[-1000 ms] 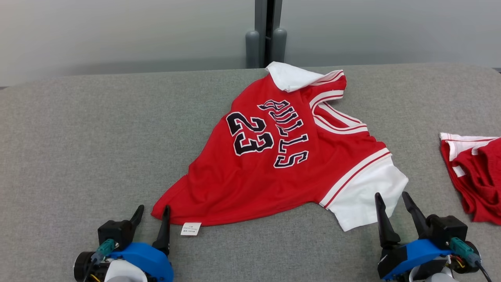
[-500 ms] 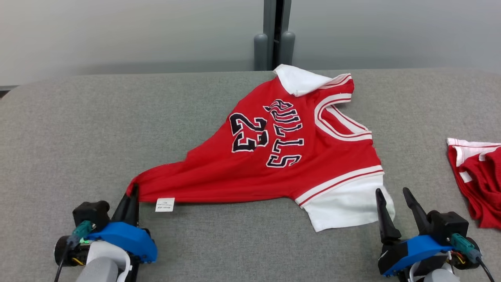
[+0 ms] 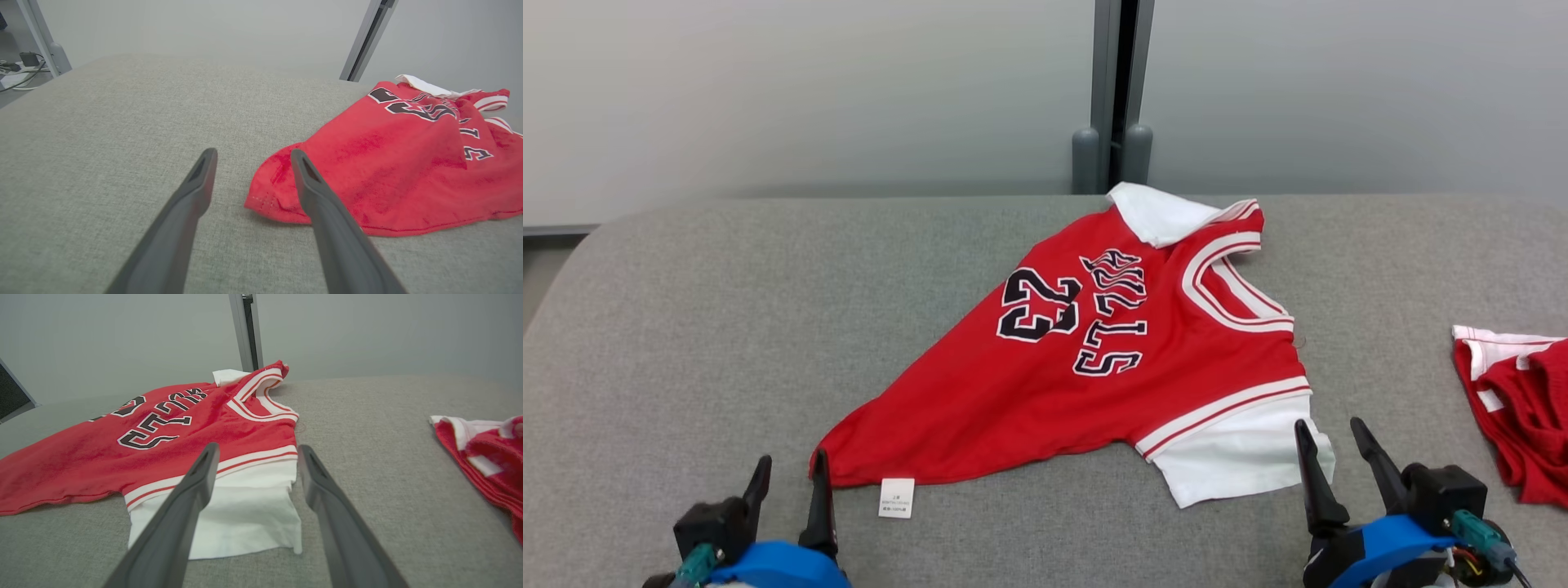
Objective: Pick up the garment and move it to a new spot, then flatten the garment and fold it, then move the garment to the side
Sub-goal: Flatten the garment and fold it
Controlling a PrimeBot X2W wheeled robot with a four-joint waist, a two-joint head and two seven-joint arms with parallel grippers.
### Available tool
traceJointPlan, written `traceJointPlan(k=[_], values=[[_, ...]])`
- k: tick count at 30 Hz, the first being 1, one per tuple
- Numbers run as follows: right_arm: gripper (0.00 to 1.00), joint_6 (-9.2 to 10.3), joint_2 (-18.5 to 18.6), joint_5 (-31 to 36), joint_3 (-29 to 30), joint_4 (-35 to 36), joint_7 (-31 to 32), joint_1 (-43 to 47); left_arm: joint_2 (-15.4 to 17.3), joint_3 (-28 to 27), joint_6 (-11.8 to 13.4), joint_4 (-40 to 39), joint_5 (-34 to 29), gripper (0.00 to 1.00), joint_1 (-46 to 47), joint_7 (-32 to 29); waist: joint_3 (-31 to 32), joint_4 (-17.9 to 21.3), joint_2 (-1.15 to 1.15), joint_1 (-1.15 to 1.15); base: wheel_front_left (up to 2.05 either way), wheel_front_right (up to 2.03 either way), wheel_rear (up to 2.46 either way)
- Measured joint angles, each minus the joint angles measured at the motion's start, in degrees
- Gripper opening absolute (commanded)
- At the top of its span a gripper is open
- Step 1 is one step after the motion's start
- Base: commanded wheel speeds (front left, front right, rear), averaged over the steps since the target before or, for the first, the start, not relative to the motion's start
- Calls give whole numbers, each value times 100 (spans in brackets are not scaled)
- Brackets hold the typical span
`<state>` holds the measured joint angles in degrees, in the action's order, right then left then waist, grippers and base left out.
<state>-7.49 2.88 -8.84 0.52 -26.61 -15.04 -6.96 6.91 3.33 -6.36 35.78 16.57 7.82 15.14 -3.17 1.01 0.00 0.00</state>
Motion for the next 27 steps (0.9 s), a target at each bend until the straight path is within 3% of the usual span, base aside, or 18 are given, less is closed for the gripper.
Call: traceJointPlan(k=[12,19,27], values=[[100,0,0,-85,-242,115,0,434,-347,-246,-59,-876,-534,100,-994,1,415,12,0,-1,0,0,0],[100,0,0,-33,-247,40,0,515,-380,-257,-77,-935,-568,100,-1129,0,460,4,0,-1,0,0,0],[100,0,1,292,30,-723,0,241,-390,-209,-103,-916,-611,100,-1073,0,319,-41,0,-1,0,0,0]])
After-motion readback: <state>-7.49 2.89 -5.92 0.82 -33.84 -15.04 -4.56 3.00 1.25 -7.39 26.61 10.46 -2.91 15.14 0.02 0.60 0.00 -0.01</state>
